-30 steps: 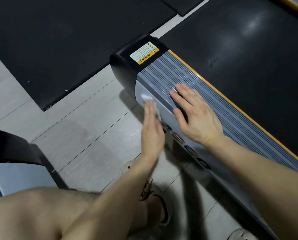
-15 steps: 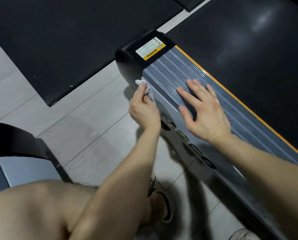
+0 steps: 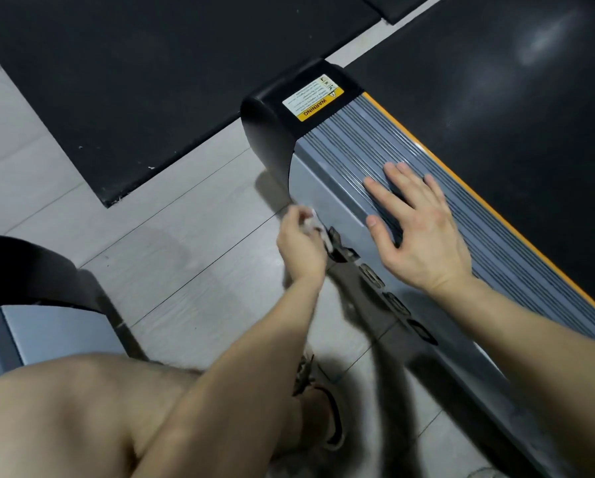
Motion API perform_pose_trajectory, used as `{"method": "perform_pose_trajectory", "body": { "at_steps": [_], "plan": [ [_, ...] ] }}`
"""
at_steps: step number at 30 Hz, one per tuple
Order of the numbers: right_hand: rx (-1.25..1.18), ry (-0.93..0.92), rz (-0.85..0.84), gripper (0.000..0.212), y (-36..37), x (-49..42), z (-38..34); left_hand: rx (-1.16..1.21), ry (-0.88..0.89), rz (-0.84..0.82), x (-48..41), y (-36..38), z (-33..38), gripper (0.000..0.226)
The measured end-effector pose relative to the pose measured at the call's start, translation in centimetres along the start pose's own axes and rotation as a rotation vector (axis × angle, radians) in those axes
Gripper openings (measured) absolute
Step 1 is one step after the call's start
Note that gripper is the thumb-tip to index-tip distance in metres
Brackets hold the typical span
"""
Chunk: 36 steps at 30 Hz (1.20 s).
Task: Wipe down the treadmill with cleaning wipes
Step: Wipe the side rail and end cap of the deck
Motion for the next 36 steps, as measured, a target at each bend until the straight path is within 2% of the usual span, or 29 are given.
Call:
{"method": "perform_pose_trajectory", "body": {
  "at_steps": [2,3,5,8,10,12,13,15,16,17,21,23,25,27,28,29,30,32,33,36],
  "plan": [
    [-0.002,0.002,-0.002,0.055,0.0,-0.1,0.0,-0.052,0.070,-0.214,4.7,1.0,-1.9,0.043],
    [-0.001,0.001,-0.003,0.055,-0.1,-0.1,-0.1,-0.066,0.104,-0.230,5.6,0.9,-2.3,0.043],
    [0.003,0.007,-0.001,0.055,-0.2,-0.2,-0.1,-0.016,0.083,-0.105,2.9,0.6,-1.3,0.044],
    [0.005,0.002,0.003,0.055,-0.1,-0.3,-0.1,0.057,-0.078,0.138,-5.3,-0.7,0.5,0.040],
    [0.006,0.003,0.004,0.055,-0.1,-0.3,0.2,0.074,-0.193,0.156,-6.8,-0.7,1.3,0.034],
    [-0.001,-0.001,0.002,0.055,0.0,-0.1,0.1,0.055,-0.228,0.075,-3.5,-0.2,1.3,0.033],
    [-0.001,0.001,0.001,0.055,0.1,-0.1,0.1,0.066,-0.209,-0.017,-0.6,0.1,0.9,0.036],
    [-0.001,0.003,-0.002,0.056,0.0,-0.2,0.0,0.075,-0.128,-0.229,4.1,-0.3,-0.2,0.039],
    [0.002,0.001,0.000,0.056,0.0,-0.2,0.0,0.075,-0.070,-0.274,4.7,-1.1,-0.1,0.039],
    [0.007,0.003,0.004,0.056,0.0,-0.2,0.0,0.094,-0.038,-0.250,3.7,-2.0,0.8,0.038],
    [-0.002,0.002,0.007,0.055,-0.1,-0.4,0.2,0.139,0.006,0.134,-5.0,-4.8,5.8,0.027],
    [-0.001,0.002,0.000,0.055,-0.1,-0.4,0.0,0.124,0.002,0.172,-4.3,-5.2,7.1,0.026],
    [0.009,0.007,-0.025,0.057,-0.2,-0.2,-0.1,0.108,0.084,0.051,0.5,-4.4,6.8,0.032],
    [0.014,0.010,-0.044,0.059,-0.5,-0.3,0.0,0.036,0.331,-0.229,6.0,-3.9,5.4,0.033],
    [0.015,0.007,-0.047,0.059,-0.6,-0.3,0.0,-0.022,0.428,-0.310,7.0,-3.8,4.4,0.032],
    [0.014,0.009,-0.047,0.059,-0.6,-0.4,-0.1,-0.024,0.434,-0.300,6.3,-3.8,3.8,0.032],
    [0.014,0.016,-0.043,0.058,-0.5,-0.4,-0.1,-0.015,0.359,-0.213,4.4,-3.4,3.4,0.033],
    [0.013,0.019,-0.040,0.057,-0.4,-0.4,-0.3,-0.013,0.093,0.001,-0.1,-3.1,3.3,0.036],
    [0.016,0.023,-0.040,0.057,-0.4,-0.3,-0.3,0.000,0.001,0.054,-1.5,-3.0,3.4,0.037],
    [0.025,0.023,-0.061,0.057,-0.4,-0.3,-0.4,0.019,0.030,0.039,1.1,-2.5,4.5,0.034]
  ]
}}
Point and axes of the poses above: each hand's wrist, its own x-axis away from the middle knuckle, its own y-axis out of the palm, z = x × y, the point moved 1 cm from there along -x, towards the middle knuckle, and after that the axes turned 7 degrees about -x, right-handed, at the moved point
